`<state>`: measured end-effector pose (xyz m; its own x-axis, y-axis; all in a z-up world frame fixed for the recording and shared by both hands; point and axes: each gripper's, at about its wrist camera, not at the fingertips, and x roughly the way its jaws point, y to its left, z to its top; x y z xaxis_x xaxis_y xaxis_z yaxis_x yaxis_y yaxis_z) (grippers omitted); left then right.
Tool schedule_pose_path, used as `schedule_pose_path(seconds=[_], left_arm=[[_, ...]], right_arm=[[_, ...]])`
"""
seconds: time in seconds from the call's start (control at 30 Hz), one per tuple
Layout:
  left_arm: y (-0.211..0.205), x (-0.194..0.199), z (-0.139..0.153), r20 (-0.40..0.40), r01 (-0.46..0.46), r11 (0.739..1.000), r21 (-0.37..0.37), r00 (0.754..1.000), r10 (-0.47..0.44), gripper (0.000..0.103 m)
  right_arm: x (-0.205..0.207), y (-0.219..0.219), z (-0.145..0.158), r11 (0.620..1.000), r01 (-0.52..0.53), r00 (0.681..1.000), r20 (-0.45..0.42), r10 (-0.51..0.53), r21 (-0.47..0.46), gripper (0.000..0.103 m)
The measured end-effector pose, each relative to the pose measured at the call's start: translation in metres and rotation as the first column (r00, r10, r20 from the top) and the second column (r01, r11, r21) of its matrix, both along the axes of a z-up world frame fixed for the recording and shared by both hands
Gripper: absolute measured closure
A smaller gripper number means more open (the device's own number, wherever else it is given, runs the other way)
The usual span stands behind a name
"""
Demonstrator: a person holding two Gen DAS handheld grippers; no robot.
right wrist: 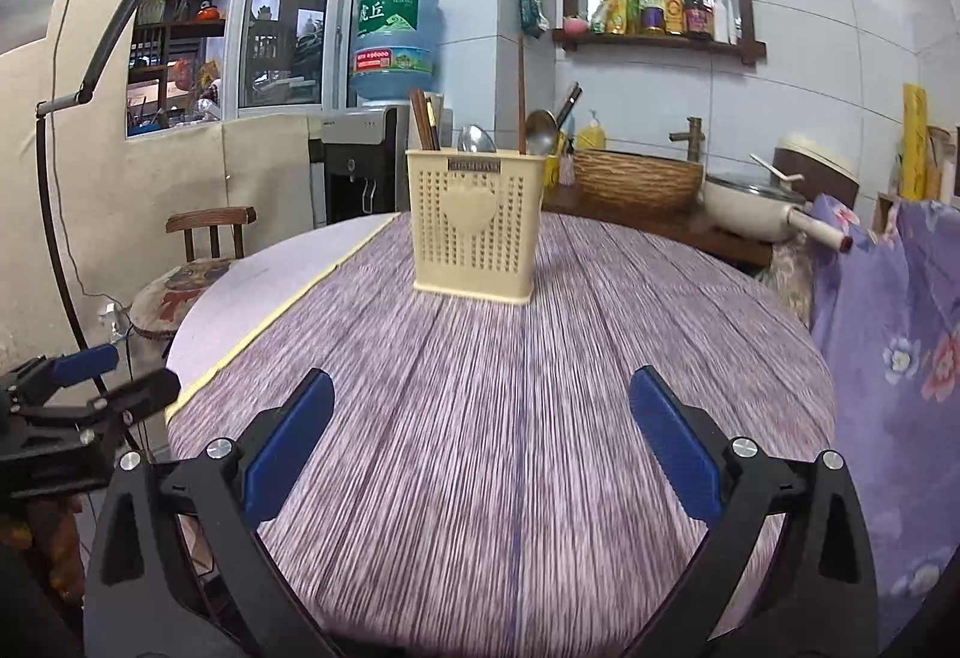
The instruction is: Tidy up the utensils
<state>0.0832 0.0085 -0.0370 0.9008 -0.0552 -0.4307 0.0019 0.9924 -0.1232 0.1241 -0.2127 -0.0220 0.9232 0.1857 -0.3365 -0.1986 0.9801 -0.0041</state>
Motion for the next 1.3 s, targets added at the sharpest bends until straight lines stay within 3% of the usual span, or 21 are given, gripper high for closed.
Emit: schedule_pose_path(seconds=[0.17,0.27,0.53,1.3], left_arm=[[-0.005,-0.032,0.009,0.043,-0.009,1.0,0.029,0.999,0.008,0.006],[-0.011,-0.047,0.017,0.075,-0.01,0.999,0.046,0.997,0.007,0.006],[-0.023,-0.076,0.026,0.128,0.021,1.0,0.01,0.991,-0.022,0.006],[-0.02,-0.082,0.023,0.123,0.018,1.0,-0.021,0.992,-0.016,0.006]], right_arm=[[-0.047,0.0,-0.008,0.998,0.046,0.999,0.031,-0.045,-0.032,0.006],[-0.075,-0.007,-0.006,0.998,0.066,0.997,0.032,-0.067,0.018,0.006],[-0.127,-0.01,0.009,0.996,0.073,0.991,0.11,-0.077,0.042,0.006],[-0.133,-0.011,0.014,0.998,0.058,0.989,0.136,-0.062,0.036,0.006]])
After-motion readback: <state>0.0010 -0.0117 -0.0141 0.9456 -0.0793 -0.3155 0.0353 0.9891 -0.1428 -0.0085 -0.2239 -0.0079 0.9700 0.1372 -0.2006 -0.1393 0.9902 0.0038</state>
